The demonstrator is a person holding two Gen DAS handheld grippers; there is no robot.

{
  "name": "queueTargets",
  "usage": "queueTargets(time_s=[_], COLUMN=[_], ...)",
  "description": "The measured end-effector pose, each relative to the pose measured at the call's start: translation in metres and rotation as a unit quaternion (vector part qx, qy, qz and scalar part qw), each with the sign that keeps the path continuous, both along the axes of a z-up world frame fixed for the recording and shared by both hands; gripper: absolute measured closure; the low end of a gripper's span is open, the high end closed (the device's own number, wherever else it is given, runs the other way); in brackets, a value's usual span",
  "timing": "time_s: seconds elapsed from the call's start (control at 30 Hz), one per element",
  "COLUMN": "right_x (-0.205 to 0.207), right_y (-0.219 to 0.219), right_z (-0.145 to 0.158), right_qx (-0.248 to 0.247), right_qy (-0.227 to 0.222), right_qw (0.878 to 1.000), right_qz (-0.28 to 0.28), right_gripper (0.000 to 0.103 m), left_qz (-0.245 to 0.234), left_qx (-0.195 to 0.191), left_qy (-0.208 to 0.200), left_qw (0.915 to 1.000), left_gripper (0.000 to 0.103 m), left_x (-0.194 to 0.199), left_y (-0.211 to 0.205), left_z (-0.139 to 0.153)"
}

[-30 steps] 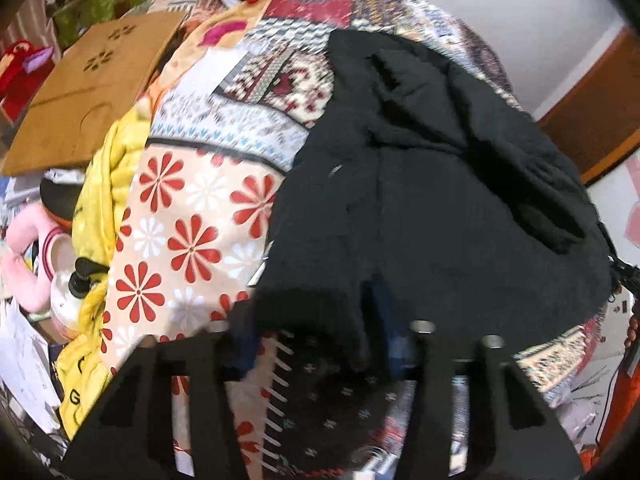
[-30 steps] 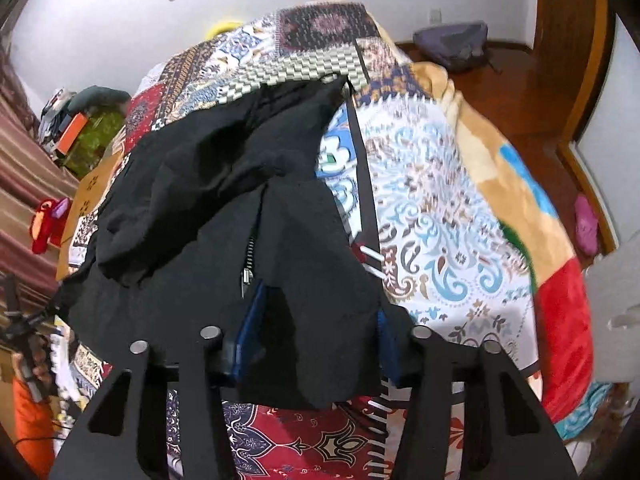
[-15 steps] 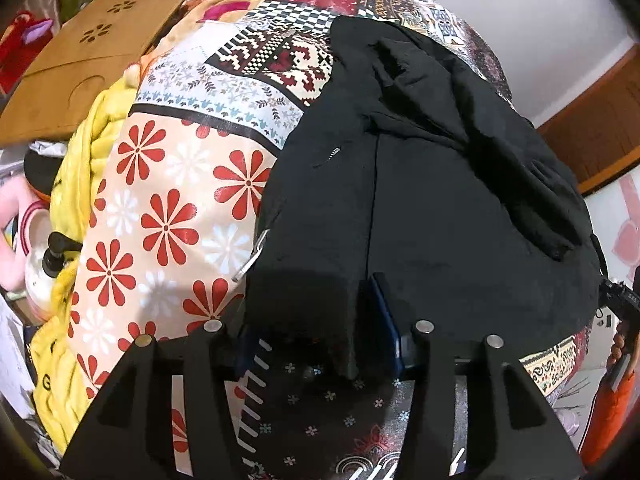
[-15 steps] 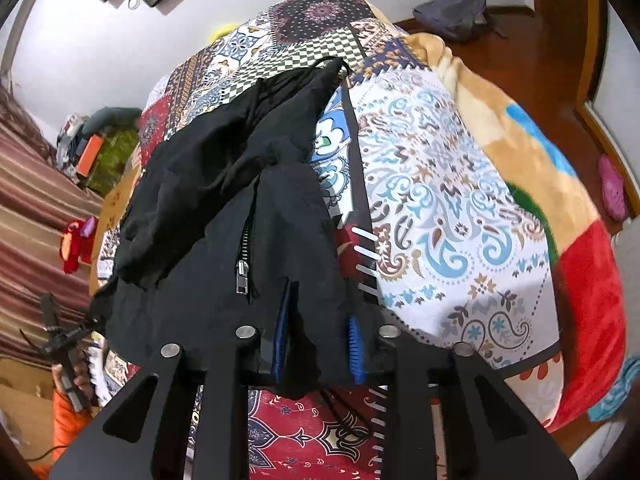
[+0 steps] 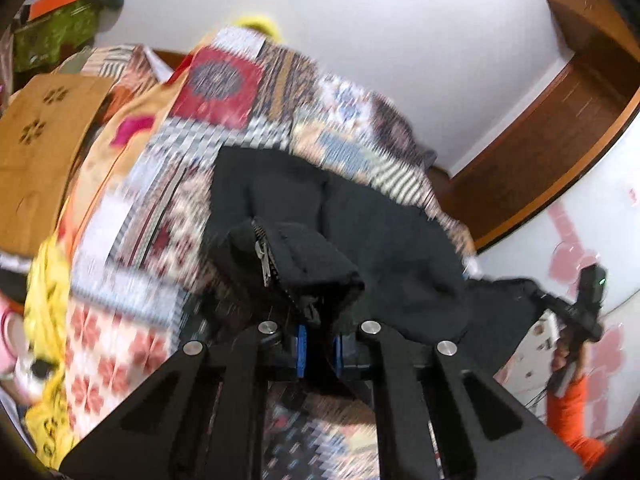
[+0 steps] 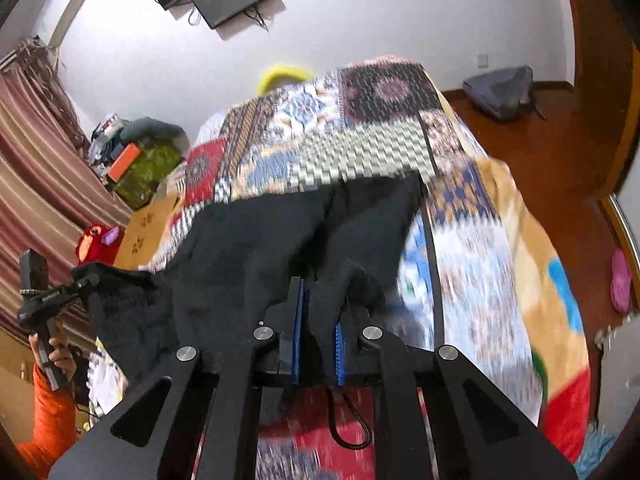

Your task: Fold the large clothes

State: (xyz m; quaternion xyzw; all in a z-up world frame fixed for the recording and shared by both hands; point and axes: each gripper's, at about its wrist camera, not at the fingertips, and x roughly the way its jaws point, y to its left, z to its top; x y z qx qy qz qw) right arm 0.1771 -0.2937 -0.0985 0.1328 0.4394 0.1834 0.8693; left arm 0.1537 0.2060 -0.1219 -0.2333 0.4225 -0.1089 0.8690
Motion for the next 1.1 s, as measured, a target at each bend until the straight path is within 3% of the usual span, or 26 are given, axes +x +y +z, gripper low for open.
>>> queueTargets(time_s=[0.13,0.27,0.43,0.67,0.8,0.9,1.0,1.07,1.1], right_x=[0.051,0.104,0.159,0.199,0.203,0.2,0.197,0.187,0.182], right_y=[-0.005,-0.014,-0.016,-0.003,-0.003,-0.006,-0.01,-0.014,-0.014], right_z=[0.002,-0.017,-0.062,-0.125,-0.129,-0.118,-0.098,-0.073,-0.062], right_qx=[0.007,0.009,0.014,-0.009,-0.014,-0.018,-0.032,-0.054,-0.063], right_qy=[-0.008,0.014,0.063,0.122,0.136,0.145,0.141,0.109,0.092], right_qw=[1.0,0.998,0.993,0.988,0.987,0.986,0.984,0.985,0.985], right_qz=[-0.029,-0.066,-0.094,-0.094,-0.084,-0.085,-0.1,-0.124,-0.131], right_gripper=[0.093,0.093,0.093,0.093,0.091,0.088,0.072,0.044,0.039], left_qz=[0.022,0.065,0.111,0.104,0.09,0.082,0.076,0.073,0.071], left_qx=[-0.003,-0.01,0.003,0.054,0.057,0.069,0.091,0.111,0.118], left_qy=[-0.012,0.001,0.045,0.112,0.134,0.134,0.133,0.127,0.124], left_qw=[0.9997,0.9979,0.9928,0.9868,0.9853,0.9852,0.984,0.983,0.9827], left_gripper=[0.095,0.095,0.095,0.093,0.092,0.092,0.092,0.091,0.09], left_x=[0.056,0.11,0.178,0.235,0.24,0.24,0.237,0.233,0.232], left_y=[0.009,0.031,0.054,0.05,0.046,0.045,0.042,0.04,0.039], left_z=[0.019,0.01,-0.037,-0.118,-0.142,-0.136,-0.117,-0.099,-0.091])
